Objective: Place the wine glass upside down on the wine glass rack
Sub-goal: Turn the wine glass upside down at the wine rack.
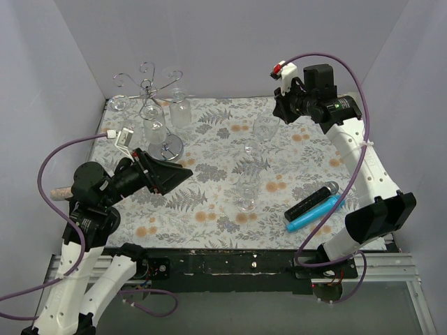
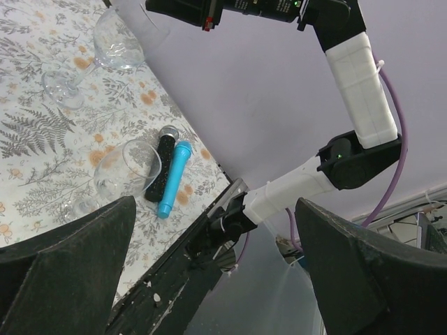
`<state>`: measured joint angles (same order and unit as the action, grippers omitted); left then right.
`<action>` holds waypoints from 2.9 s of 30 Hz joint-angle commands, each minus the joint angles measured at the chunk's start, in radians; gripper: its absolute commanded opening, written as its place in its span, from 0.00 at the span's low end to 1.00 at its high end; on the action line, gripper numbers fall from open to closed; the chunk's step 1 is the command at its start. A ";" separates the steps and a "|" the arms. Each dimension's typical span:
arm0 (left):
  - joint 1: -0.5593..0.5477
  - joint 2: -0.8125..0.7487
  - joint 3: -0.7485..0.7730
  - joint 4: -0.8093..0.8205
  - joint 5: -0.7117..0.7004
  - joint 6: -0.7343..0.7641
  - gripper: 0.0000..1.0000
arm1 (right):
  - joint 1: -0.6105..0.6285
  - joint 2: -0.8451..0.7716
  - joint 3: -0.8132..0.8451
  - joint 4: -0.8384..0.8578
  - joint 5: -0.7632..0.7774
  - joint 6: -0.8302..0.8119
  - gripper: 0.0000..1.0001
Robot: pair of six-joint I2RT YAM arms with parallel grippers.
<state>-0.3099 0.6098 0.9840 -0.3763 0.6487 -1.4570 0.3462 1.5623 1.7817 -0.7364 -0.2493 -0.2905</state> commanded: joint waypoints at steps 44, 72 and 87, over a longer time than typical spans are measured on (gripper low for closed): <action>-0.736 0.364 0.084 0.148 -0.538 0.095 0.98 | -0.039 -0.062 -0.025 0.034 -0.044 -0.006 0.01; -0.451 0.534 0.057 0.370 -0.351 0.015 0.98 | -0.095 -0.044 0.062 -0.012 -0.077 -0.019 0.01; -0.336 0.679 0.074 0.514 -0.360 -0.091 0.98 | -0.108 0.004 0.212 -0.021 -0.136 0.039 0.01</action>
<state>-0.6888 1.3022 1.0683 0.0551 0.2916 -1.4960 0.2478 1.5684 1.9110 -0.8150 -0.3283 -0.2916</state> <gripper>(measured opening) 0.981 0.031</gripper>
